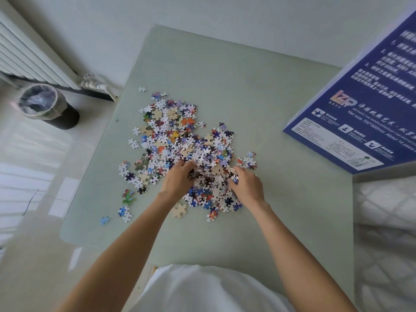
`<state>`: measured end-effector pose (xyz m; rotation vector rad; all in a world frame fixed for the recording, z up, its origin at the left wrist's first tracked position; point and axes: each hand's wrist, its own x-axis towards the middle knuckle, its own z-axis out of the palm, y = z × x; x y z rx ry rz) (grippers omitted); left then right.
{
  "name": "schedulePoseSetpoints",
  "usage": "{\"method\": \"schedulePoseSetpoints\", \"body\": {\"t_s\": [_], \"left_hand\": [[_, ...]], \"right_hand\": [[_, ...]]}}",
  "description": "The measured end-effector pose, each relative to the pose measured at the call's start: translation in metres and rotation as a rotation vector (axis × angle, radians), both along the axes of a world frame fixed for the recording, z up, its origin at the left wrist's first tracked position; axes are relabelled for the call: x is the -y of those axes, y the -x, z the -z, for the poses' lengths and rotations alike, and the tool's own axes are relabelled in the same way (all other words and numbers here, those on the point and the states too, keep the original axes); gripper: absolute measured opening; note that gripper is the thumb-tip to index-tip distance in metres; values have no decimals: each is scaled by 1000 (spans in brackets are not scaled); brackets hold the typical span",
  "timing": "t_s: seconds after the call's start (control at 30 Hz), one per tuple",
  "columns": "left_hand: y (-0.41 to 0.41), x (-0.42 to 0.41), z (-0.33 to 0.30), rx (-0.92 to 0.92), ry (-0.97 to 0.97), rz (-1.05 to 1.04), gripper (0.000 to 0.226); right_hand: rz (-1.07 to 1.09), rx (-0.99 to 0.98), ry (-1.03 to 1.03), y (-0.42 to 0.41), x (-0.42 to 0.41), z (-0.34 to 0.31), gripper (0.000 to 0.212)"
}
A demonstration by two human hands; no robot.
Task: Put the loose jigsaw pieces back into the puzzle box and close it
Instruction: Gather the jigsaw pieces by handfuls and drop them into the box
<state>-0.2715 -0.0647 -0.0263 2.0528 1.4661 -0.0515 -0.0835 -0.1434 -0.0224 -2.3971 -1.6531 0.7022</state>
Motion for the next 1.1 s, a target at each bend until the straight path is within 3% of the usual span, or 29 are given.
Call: {"method": "schedulePoseSetpoints", "body": {"t_s": [0.33,0.5,0.67,0.83,1.1], "left_hand": [[11,9,-29,214,-48,-95,44],[7,14,-31,152,72,-88,43],[-14,18,-47,203,8,-40,27],[-62,18,-83,307,-49,101,26],[-185,5,-194,646,-204,378,19]], "right_hand": [[48,-70,-159,-14,9,-8,42],[-97,-18,9,-30,11,-17,34],[-138,-71,31,-60,22,-54,29],[-81,-193,-265,-115,44,-143,23],[64,12,-813,-244,47,-302,40]]}}
